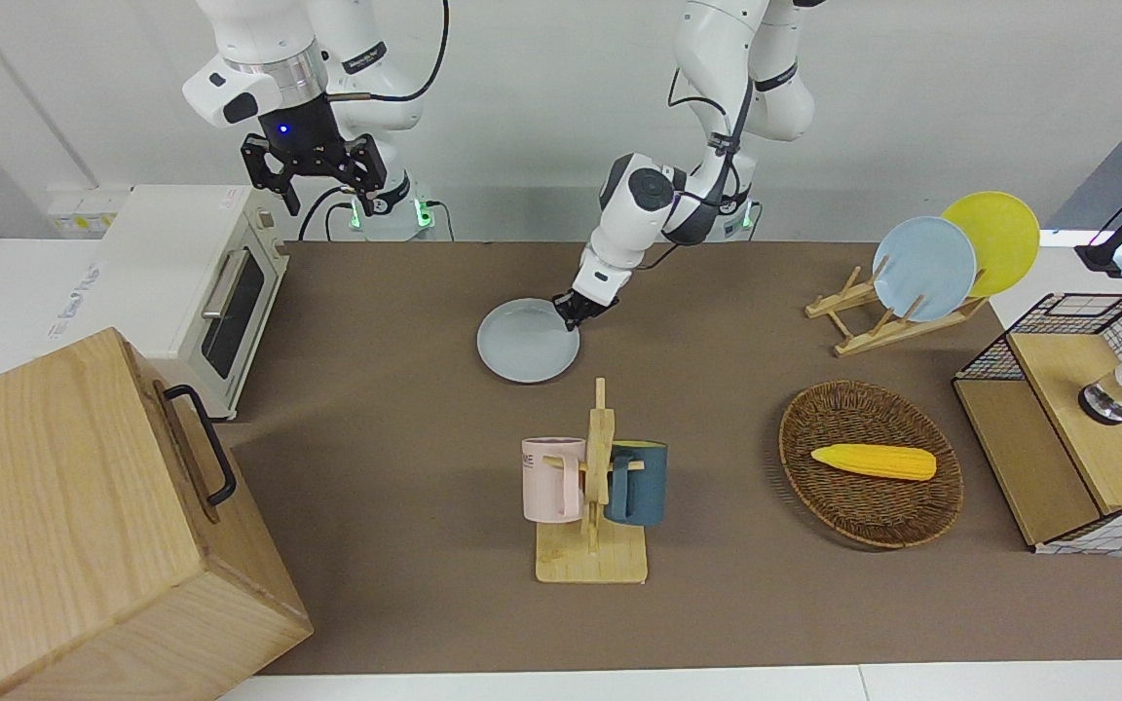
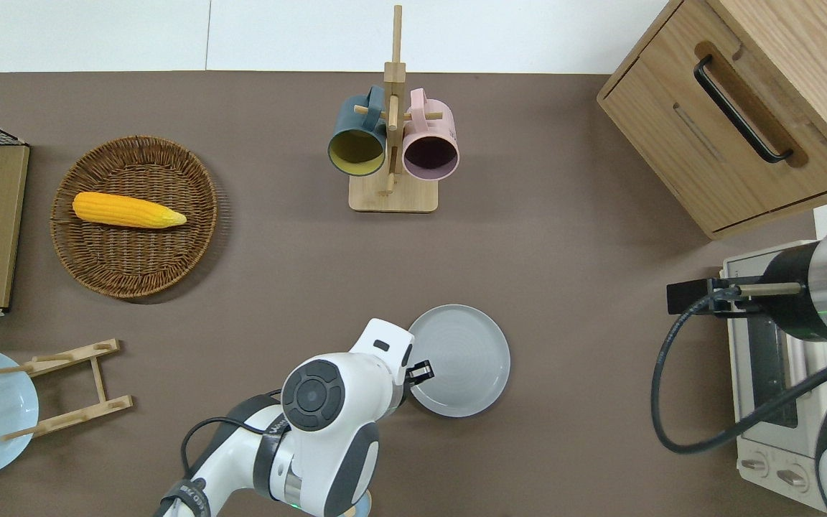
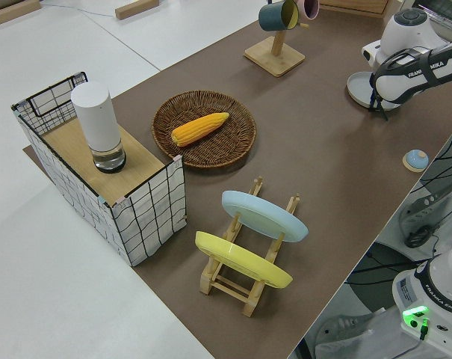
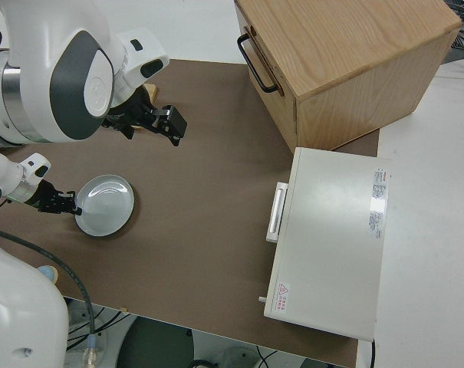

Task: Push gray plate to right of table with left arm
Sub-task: 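Keep pushing the gray plate farther toward the toaster oven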

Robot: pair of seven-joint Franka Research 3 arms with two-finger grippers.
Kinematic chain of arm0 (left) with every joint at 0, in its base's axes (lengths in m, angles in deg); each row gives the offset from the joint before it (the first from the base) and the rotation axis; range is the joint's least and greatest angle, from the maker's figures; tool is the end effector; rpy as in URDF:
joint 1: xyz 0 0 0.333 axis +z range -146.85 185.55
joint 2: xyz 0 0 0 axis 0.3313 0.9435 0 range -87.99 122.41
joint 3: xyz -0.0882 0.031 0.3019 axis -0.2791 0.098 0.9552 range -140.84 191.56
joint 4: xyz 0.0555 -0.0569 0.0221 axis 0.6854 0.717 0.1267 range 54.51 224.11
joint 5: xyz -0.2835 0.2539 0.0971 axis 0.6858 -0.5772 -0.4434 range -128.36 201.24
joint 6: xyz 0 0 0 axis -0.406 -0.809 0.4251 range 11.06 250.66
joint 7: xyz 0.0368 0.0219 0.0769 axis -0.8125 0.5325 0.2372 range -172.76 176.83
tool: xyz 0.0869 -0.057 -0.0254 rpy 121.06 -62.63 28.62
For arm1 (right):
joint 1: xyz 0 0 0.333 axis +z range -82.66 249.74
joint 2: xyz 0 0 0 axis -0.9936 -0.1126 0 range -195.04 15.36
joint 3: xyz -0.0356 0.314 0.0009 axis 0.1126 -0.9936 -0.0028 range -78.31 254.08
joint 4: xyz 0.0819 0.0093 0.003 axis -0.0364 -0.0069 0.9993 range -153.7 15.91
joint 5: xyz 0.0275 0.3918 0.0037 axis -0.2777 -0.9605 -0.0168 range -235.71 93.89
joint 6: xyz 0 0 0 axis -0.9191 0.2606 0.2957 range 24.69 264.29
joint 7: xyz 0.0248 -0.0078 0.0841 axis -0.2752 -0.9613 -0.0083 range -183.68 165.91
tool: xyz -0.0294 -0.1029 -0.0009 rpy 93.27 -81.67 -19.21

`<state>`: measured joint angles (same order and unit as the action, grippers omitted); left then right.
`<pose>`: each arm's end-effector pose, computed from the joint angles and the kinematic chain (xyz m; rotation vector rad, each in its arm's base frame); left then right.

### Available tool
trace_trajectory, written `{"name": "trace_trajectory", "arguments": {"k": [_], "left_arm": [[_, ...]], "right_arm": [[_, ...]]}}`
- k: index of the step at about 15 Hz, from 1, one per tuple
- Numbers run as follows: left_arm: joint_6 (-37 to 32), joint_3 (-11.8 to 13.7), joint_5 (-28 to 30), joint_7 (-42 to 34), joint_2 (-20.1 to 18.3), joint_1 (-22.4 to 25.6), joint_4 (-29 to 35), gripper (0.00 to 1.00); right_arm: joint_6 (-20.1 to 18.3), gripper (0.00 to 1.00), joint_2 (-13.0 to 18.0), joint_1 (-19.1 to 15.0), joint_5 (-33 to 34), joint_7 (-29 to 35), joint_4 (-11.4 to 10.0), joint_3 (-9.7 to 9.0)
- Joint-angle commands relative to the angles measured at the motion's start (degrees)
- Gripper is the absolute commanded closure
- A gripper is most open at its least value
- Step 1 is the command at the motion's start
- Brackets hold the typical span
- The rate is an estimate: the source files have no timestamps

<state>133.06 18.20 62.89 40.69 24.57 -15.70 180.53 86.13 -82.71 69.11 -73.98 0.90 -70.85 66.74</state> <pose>0.3984 -0.3517 0.2984 2.8063 0.4457 -0.1374 0.5062 0.0788 0.6526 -3.1322 0.0832 0.0063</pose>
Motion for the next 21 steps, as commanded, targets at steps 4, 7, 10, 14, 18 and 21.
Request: {"name": "trace_trajectory", "arguments": {"k": [4, 7, 10, 14, 18, 21], "left_arm": [[0.89, -1.80, 1.14, 3.08, 4.41, -2.65, -5.27, 1.00], [0.89, -2.42, 1.14, 4.23, 4.41, -2.65, -5.27, 0.96], [0.89, -2.68, 1.14, 4.58, 4.32, -2.56, -5.27, 0.29], [0.80, -5.05, 1.14, 5.90, 4.24, -0.46, -5.27, 0.02], [-3.57, -5.15, 1.05, 4.85, 1.26, 2.18, -5.18, 0.02], [-10.69, -3.92, 0.26, 2.31, -1.21, 4.64, -5.97, 0.02]], "right_arm": [[0.02, 0.005, 1.57, -1.39, -1.23, 0.58, -1.56, -0.83], [0.02, 0.005, 1.57, -1.39, -1.23, 0.58, -1.56, -0.83], [0.02, 0.005, 1.57, -1.39, -1.23, 0.58, -1.56, -0.83], [0.02, 0.005, 1.57, -1.39, -1.23, 0.58, -1.56, -0.83], [0.02, 0.005, 1.57, -1.39, -1.23, 0.67, -1.56, -0.83], [0.02, 0.005, 1.57, -1.39, -1.23, 0.58, -1.56, -0.83]]}}
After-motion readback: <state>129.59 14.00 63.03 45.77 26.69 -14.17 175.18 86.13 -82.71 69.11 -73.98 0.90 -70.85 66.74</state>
